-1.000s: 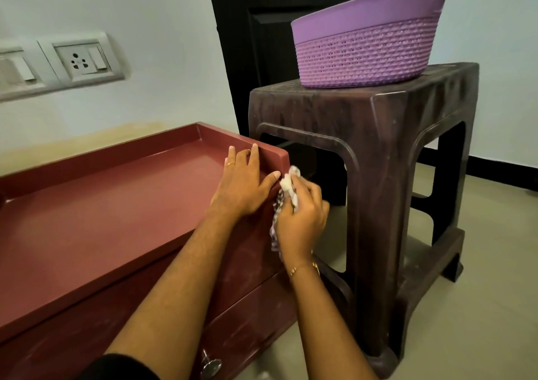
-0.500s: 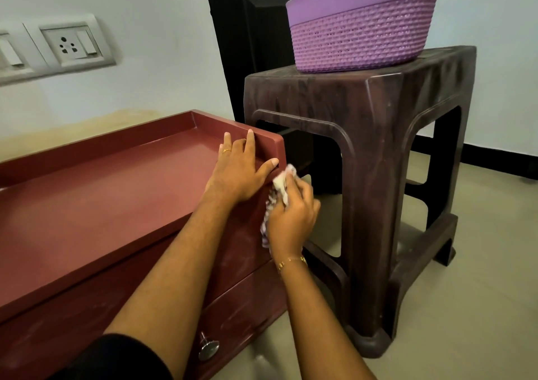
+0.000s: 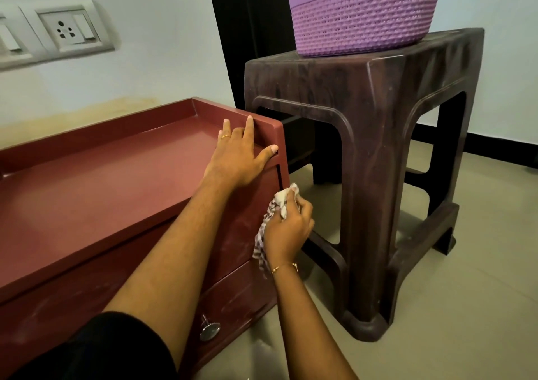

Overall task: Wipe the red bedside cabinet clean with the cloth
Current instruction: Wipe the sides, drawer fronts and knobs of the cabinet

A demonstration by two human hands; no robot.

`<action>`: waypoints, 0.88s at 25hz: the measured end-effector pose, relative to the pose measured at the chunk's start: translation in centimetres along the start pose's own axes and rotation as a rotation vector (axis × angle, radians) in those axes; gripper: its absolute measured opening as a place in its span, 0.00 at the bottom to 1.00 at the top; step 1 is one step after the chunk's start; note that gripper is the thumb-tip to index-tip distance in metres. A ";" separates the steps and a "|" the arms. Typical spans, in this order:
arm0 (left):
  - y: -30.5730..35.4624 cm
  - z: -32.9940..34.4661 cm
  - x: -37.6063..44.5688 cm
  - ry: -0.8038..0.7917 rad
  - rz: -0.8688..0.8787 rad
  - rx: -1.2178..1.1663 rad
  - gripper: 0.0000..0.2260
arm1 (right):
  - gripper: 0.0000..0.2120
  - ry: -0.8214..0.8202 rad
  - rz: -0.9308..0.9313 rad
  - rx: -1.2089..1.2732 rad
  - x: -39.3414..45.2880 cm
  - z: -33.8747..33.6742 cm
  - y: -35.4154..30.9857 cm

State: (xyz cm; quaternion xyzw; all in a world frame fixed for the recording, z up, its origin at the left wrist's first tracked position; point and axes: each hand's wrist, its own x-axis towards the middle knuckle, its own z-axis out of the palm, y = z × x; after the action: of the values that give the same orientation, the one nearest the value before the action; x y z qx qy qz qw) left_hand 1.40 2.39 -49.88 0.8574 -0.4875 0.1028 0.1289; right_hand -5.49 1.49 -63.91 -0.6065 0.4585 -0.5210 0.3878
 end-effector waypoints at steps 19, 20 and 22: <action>-8.0 -4.0 -7.5 0.054 -0.131 -0.029 0.26 | 0.19 -0.060 0.254 0.193 -3.1 0.3 -0.2; -7.8 -3.9 -7.5 0.054 -0.121 -0.011 0.26 | 0.20 -0.034 0.222 0.207 -2.3 0.4 -1.5; -7.7 -3.8 -7.5 0.062 -0.100 0.005 0.26 | 0.21 0.004 0.039 0.209 -3.2 0.7 -4.5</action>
State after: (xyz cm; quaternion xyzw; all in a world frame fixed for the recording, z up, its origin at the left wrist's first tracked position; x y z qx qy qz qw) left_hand 4.05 13.47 -49.49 0.8775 -0.4394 0.1238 0.1469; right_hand -4.24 5.79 -60.64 -0.5527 0.4142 -0.5595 0.4583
